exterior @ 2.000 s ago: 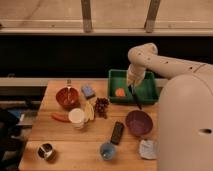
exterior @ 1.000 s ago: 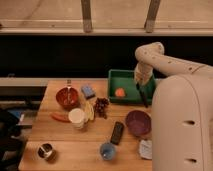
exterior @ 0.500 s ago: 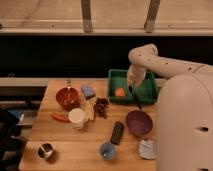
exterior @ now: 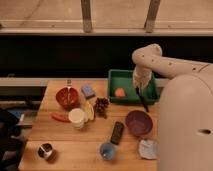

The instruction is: Wipe tray with brush

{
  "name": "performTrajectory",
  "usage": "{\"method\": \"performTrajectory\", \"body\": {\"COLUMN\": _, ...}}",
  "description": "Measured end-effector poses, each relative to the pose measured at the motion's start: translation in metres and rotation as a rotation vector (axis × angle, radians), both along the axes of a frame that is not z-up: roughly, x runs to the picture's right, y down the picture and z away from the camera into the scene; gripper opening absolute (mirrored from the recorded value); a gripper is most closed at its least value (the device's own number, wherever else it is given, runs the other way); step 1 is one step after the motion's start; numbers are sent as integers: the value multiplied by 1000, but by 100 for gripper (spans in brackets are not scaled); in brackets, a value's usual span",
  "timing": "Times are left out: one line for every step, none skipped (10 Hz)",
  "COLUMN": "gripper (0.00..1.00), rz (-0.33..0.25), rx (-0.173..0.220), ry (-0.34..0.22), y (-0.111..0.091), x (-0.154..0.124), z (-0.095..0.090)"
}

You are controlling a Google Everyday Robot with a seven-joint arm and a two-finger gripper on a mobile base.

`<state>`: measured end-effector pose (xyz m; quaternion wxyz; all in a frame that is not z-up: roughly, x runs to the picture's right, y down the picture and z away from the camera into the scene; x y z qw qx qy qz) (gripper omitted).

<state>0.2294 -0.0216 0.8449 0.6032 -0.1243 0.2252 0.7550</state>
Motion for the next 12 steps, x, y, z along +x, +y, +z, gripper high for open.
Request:
{"method": "performTrajectory", "body": {"gripper": 0, "rz": 19, "rx": -5, "ry": 32, "y": -9, "x": 11, "z": 9}}
{"method": "performTrajectory", "body": {"gripper": 0, "rz": 40, "rx": -16, "ry": 56, "y": -16, "x": 19, "z": 19}}
{"method": "performTrajectory", "body": {"gripper": 0, "rz": 51, "rx": -17, "ry": 65, "y": -21, "x": 23, "z": 26}}
{"method": "performTrajectory", "body": {"gripper": 0, "rz": 60, "rx": -27, "ry": 69, "y": -23, "x": 26, "z": 32}}
{"method": "performTrajectory", "body": {"gripper": 0, "rz": 54, "rx": -26, "ry": 63, "y": -25, "x": 22, "z": 37}}
{"method": "performTrajectory", "body": {"gripper": 0, "rz": 45, "rx": -22, "ry": 49, "y": -27, "x": 13, "z": 39}}
{"method": "performTrajectory", "body": {"gripper": 0, "rz": 31, "rx": -20, "ry": 25, "y": -27, "x": -1, "z": 39}}
{"method": "performTrajectory", "body": {"gripper": 0, "rz": 11, "rx": -15, "ry": -15, "y": -22, "x": -18, "z": 32}}
{"method": "performTrajectory", "body": {"gripper": 0, "rz": -3, "rx": -18, "ry": -38, "y": -15, "x": -24, "z": 26}}
{"method": "performTrajectory", "body": {"gripper": 0, "rz": -15, "rx": -19, "ry": -62, "y": -8, "x": -31, "z": 18}}
{"method": "performTrajectory", "body": {"gripper": 0, "rz": -35, "rx": -23, "ry": -102, "y": 3, "x": -42, "z": 8}}
{"method": "performTrajectory", "body": {"gripper": 0, "rz": -49, "rx": -25, "ry": -127, "y": 9, "x": -49, "z": 1}}
